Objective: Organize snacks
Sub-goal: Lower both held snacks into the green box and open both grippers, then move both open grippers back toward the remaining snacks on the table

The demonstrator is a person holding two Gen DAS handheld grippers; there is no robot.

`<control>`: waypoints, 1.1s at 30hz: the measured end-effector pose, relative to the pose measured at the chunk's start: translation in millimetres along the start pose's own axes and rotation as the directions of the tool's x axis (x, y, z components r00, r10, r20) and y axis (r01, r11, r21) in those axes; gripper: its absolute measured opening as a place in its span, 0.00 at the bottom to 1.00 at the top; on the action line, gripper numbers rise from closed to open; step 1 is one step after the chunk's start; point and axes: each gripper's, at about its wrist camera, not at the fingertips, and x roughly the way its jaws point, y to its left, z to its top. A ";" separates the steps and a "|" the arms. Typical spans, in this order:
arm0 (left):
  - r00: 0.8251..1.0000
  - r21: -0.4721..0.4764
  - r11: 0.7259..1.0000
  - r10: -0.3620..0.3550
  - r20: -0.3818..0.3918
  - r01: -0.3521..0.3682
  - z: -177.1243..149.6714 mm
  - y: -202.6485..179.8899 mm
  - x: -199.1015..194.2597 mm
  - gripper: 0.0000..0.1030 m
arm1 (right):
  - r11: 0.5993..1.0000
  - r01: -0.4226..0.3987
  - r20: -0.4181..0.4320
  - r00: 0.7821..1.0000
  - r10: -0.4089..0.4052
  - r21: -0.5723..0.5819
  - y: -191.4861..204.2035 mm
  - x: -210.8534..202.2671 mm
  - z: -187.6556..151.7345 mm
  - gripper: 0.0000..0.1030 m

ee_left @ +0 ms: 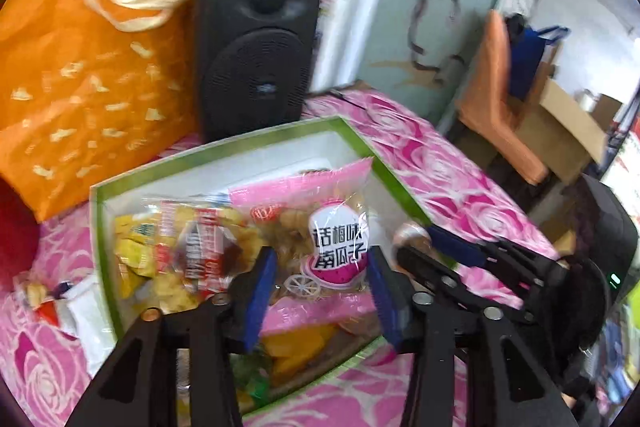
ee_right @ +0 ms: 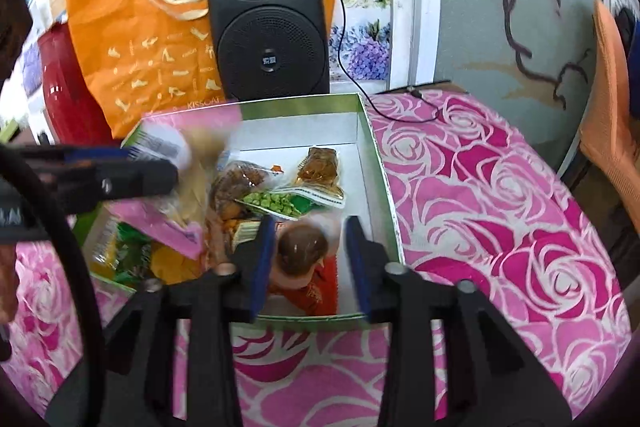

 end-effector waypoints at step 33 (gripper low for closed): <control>0.972 -0.099 0.980 0.187 0.145 -0.173 -52.9 56.4 -122.0 0.85 | 0.984 -0.129 0.004 0.991 0.130 -0.126 99.0 -41.9 -5.4 0.98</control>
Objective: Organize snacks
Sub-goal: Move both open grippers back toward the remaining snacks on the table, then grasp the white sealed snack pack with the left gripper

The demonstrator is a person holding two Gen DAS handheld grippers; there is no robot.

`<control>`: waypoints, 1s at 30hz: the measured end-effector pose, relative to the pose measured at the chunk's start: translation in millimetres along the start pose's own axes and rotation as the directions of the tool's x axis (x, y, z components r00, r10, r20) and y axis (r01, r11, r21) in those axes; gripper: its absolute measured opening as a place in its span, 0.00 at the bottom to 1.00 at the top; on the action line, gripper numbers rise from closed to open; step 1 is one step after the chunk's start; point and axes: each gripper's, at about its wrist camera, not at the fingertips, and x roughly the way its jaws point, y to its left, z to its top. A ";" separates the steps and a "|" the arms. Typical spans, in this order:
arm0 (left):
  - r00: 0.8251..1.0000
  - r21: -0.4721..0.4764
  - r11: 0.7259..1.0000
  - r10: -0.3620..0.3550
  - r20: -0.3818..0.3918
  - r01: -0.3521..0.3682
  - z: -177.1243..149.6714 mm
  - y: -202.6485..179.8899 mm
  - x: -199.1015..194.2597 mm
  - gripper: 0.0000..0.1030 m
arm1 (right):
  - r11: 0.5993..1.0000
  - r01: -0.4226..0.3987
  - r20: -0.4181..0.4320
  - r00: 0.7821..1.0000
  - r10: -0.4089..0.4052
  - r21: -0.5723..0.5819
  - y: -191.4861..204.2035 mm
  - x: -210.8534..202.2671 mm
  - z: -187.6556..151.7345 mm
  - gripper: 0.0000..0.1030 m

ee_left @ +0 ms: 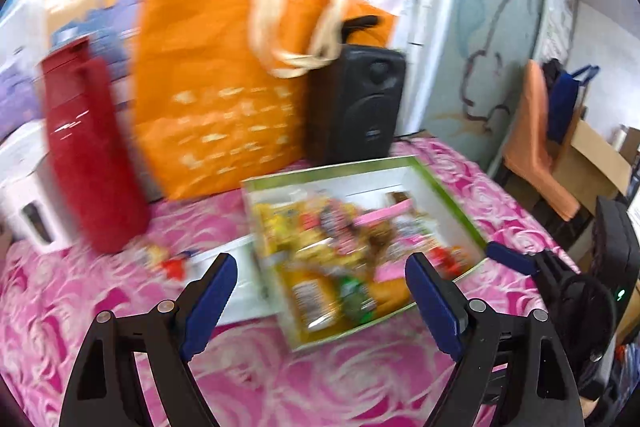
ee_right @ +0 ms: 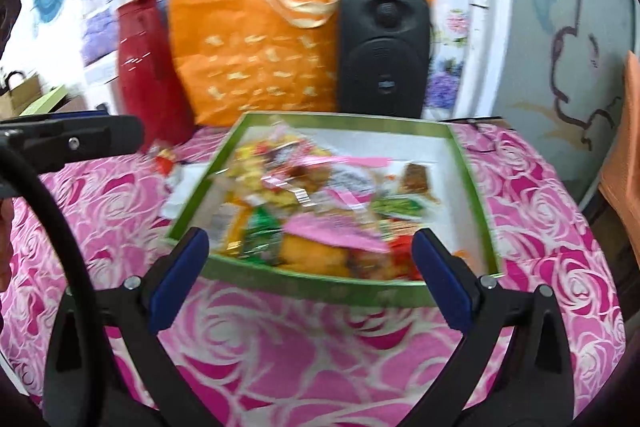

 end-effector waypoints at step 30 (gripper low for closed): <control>0.992 -0.232 0.966 0.100 -0.082 -0.116 -80.7 166.6 -27.9 0.79 | 0.944 -0.120 -0.239 0.970 0.046 -0.306 191.0 114.4 -4.9 0.46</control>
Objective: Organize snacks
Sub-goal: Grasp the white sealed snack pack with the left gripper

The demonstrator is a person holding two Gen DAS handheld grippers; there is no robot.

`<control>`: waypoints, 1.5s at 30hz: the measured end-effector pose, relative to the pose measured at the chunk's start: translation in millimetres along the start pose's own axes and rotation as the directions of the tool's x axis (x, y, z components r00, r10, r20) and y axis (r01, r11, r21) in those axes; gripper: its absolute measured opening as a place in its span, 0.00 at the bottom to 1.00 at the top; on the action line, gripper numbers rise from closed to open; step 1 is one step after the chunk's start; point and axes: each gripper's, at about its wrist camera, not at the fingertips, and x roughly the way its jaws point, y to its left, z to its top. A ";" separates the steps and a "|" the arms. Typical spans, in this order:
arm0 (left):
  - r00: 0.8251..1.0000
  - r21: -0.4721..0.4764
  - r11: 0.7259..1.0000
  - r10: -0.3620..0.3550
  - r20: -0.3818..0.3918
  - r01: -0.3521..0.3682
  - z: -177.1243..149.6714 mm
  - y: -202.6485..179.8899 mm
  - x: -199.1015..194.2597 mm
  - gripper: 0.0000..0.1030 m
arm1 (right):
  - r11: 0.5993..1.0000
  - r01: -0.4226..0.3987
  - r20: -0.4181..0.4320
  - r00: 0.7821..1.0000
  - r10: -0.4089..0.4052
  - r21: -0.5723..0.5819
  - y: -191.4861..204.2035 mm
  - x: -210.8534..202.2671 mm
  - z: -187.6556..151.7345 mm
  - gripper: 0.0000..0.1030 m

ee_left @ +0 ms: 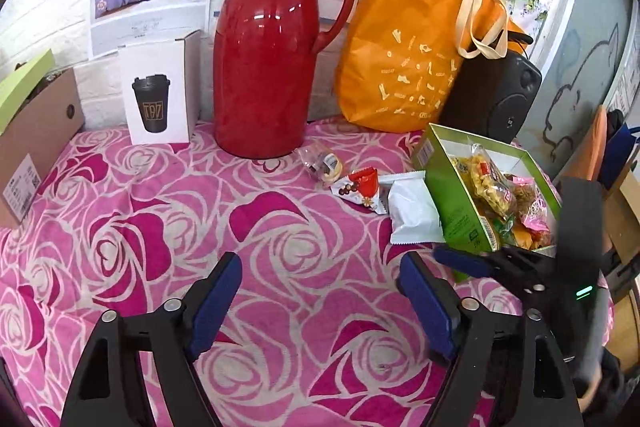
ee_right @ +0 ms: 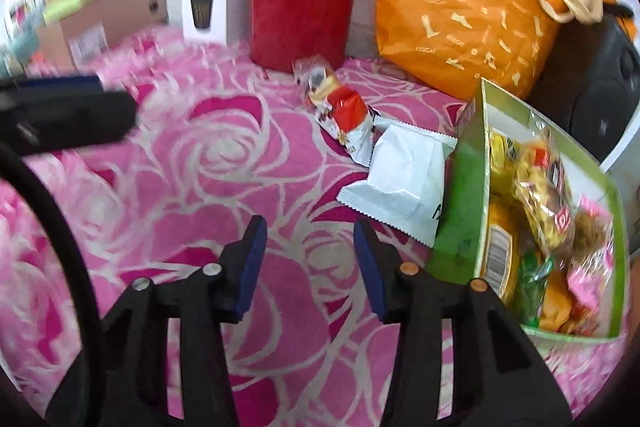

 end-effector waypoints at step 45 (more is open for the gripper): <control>0.970 0.103 0.986 -0.110 -0.216 0.135 25.6 -90.2 155.0 0.16 | 0.969 -0.018 0.109 0.994 -0.009 0.247 -75.2 -65.1 -74.9 0.50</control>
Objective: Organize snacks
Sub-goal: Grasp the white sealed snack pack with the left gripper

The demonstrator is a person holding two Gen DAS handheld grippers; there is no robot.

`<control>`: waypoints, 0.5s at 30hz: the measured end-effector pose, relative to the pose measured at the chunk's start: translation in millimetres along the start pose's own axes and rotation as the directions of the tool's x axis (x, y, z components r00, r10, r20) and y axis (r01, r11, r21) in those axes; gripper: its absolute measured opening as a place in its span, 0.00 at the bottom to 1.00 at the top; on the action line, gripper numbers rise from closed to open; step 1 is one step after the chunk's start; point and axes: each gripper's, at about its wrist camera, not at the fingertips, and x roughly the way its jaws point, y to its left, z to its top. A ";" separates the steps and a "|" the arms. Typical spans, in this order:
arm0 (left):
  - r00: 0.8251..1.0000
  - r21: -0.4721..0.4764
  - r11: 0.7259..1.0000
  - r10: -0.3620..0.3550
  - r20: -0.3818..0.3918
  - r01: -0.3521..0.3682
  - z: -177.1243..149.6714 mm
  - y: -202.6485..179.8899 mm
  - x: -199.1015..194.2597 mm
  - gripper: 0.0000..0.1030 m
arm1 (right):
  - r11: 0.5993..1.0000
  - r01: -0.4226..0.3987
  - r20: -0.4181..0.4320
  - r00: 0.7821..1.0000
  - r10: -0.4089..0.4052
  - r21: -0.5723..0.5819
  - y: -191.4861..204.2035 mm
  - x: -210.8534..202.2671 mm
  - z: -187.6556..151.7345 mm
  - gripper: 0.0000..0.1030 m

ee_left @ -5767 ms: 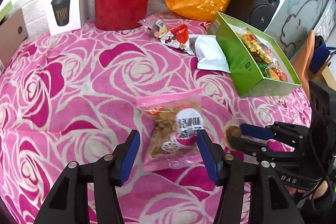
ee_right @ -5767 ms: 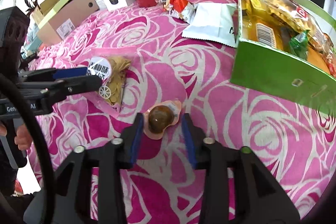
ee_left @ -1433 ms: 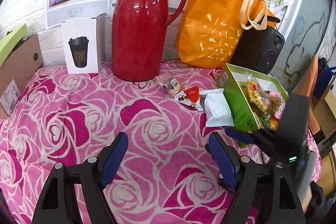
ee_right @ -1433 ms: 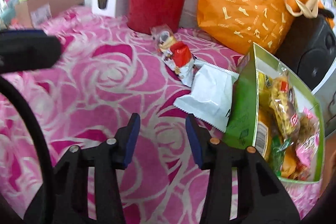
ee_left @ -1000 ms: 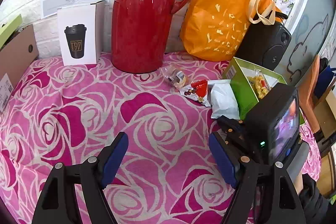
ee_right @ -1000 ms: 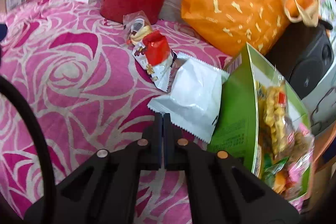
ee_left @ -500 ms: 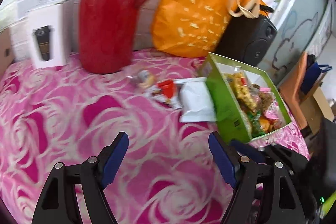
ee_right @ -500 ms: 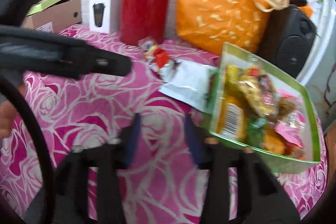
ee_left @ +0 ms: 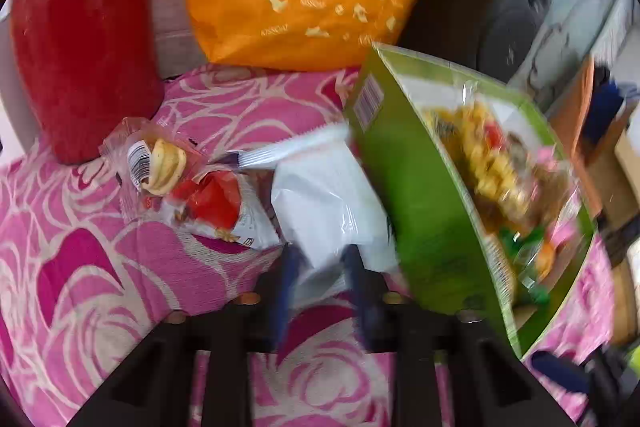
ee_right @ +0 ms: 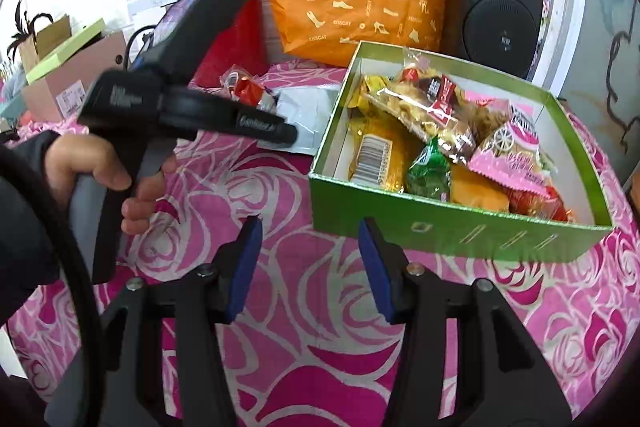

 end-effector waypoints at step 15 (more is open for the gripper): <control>0.998 -0.073 0.996 -0.052 0.028 0.054 -132.5 48.0 -118.4 0.54 | 0.970 -0.238 -0.064 0.968 0.242 0.053 25.6 10.1 -11.9 0.62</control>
